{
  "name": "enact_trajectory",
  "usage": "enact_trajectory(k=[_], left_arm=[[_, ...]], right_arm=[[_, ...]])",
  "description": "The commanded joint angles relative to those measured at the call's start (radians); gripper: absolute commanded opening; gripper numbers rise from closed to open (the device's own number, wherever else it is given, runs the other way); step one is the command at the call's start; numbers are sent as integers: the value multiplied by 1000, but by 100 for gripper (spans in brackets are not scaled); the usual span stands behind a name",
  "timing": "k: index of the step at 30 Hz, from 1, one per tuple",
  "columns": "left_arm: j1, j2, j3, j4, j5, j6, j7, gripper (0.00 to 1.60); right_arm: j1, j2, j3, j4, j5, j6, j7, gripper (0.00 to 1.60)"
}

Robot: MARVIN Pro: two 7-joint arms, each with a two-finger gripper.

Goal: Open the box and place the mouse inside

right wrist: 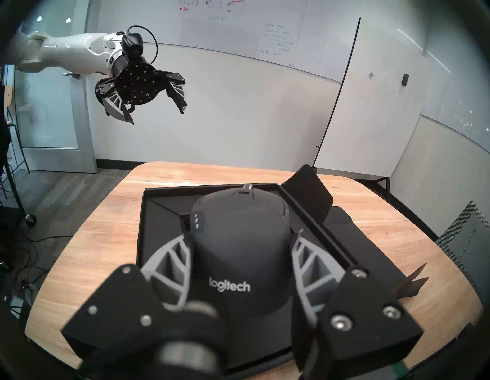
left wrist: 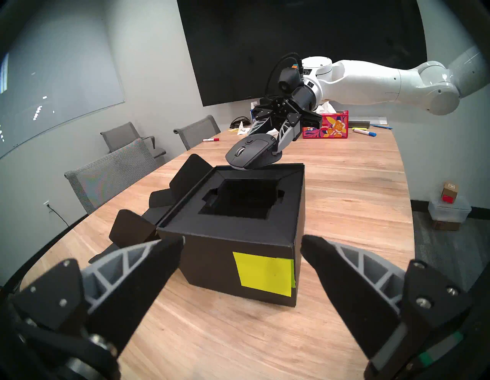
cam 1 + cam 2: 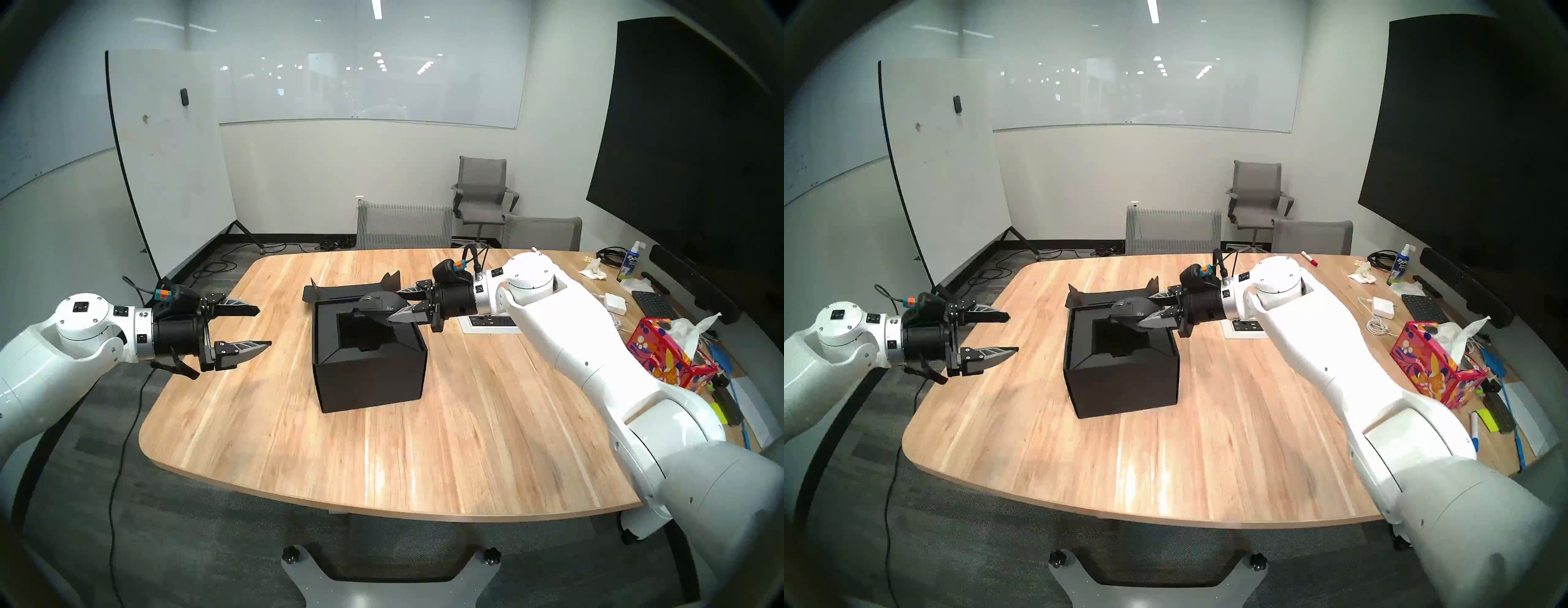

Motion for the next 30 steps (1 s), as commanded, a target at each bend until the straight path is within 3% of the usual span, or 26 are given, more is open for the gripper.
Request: enact_trajectory(k=[1, 30], left_arm=[[-10, 4, -12, -3, -7, -4, -1, 160], [-11, 6, -9, -4, -9, -6, 0, 160]], right_arm=[[78, -60, 0, 53, 4, -33, 18, 0], [194, -185, 0, 370, -14, -126, 116, 0]])
